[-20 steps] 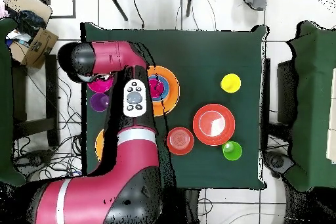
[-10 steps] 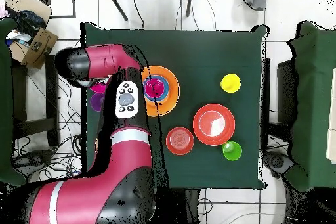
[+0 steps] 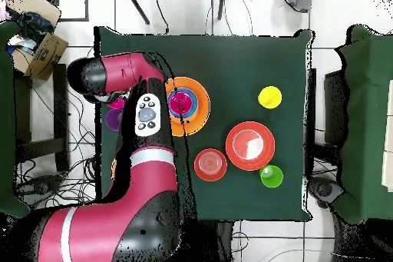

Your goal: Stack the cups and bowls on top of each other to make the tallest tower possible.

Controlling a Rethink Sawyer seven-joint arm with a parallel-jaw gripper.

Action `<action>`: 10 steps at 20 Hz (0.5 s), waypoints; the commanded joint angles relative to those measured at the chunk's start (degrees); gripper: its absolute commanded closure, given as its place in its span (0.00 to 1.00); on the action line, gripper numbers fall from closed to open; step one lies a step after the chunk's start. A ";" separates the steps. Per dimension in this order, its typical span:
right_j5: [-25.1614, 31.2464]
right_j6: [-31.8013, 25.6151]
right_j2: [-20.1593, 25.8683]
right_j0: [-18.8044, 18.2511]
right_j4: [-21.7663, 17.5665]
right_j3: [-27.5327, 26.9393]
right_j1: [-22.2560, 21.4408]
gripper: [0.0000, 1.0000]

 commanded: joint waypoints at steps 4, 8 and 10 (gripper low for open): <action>-0.18 -9.55 3.57 -1.38 -4.65 0.33 1.25 0.00; -2.02 -10.20 3.99 -1.60 -5.39 0.48 2.08 0.00; -2.51 -10.91 4.28 -2.01 -5.79 0.50 2.41 0.00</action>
